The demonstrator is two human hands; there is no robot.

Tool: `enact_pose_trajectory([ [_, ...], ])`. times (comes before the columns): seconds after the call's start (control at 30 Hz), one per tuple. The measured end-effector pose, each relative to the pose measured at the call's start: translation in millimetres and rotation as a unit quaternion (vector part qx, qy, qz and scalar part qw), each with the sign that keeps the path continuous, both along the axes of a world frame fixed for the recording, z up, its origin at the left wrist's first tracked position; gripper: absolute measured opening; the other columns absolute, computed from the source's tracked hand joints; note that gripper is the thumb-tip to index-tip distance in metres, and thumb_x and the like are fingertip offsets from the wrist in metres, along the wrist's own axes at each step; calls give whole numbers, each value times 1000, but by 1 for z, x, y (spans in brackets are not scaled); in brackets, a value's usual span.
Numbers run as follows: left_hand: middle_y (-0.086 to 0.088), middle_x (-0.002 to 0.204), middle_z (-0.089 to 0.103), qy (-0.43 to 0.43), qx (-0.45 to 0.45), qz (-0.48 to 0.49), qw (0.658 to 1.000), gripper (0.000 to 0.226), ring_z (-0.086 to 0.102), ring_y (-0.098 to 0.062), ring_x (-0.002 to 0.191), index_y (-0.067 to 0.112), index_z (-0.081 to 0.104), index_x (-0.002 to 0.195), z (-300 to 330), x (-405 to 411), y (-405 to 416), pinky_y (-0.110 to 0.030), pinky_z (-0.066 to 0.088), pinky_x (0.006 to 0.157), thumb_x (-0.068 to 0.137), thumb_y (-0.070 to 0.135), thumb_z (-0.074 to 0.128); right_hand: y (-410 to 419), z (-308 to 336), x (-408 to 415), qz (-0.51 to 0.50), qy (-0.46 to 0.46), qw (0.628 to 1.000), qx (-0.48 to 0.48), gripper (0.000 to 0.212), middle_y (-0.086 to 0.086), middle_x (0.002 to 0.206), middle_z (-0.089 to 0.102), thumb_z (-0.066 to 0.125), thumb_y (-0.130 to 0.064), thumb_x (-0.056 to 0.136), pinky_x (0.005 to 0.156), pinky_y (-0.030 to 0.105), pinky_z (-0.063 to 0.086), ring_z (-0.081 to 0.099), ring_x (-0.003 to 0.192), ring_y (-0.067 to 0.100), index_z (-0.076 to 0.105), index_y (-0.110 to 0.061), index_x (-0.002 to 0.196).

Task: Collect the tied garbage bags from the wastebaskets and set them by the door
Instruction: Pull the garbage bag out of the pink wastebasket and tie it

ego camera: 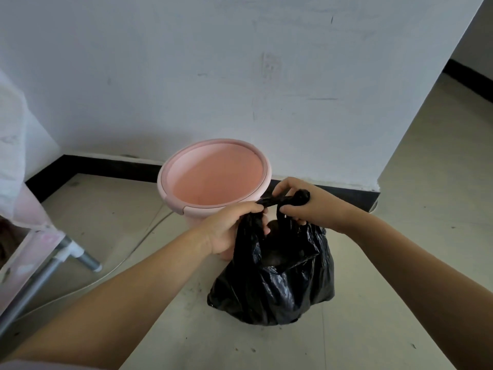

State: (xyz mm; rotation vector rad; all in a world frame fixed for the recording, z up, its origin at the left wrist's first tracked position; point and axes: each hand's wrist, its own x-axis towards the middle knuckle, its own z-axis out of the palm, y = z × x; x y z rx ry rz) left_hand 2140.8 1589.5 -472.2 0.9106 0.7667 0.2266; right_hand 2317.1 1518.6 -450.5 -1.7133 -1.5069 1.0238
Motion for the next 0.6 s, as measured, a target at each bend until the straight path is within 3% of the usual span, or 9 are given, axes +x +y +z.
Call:
enact_pose_trajectory([
  [0.07,-4,54,53,18,6,-33,999,38,52,-17,48,6,61,81,0,1,-1,-38,45,96,91,41,49,2,-4,-3,-60,-80,992,72,19,0,77,59,59,-7,86,65,28,50,60,62,19,53,-15,102],
  [0.17,-6,55,55,45,-12,-34,998,55,50,-16,42,2,65,91,-3,7,-5,-36,51,82,92,52,44,2,-6,-10,-79,-96,982,145,11,2,78,66,64,-9,81,72,32,48,61,73,15,58,-14,89],
  [0.27,-8,74,64,-7,-51,-4,999,33,63,-17,58,4,66,84,-1,11,-6,-32,56,72,92,34,54,1,-7,-16,-33,-106,983,150,13,-2,80,68,64,-10,81,75,28,48,63,77,13,63,-23,83],
  [0.37,-7,67,65,-41,-74,86,993,26,64,-16,58,3,66,75,-5,11,0,-29,57,67,93,16,53,-2,-8,-14,-26,-57,990,124,13,-1,88,72,60,-17,88,79,25,50,68,81,17,69,-25,91],
  [0.43,-8,66,63,-19,-57,138,989,17,62,-18,59,3,65,80,-10,12,3,-30,56,69,91,9,53,-2,-11,-11,-34,-45,994,98,21,0,91,73,51,-27,95,82,31,51,69,83,18,70,-23,102],
  [0.5,-10,69,59,20,-41,187,981,16,57,-19,59,3,63,79,-18,14,6,-29,52,65,88,2,50,-2,-15,-9,-44,-94,992,78,30,2,91,73,42,-31,99,80,36,51,68,83,21,68,-20,108],
  [0.6,-9,71,57,-2,-46,274,961,22,57,-18,55,4,56,75,-26,13,12,-23,52,48,85,-6,39,3,-27,1,-70,-243,966,49,41,7,73,63,34,-35,101,64,37,41,58,74,29,61,-9,83],
])
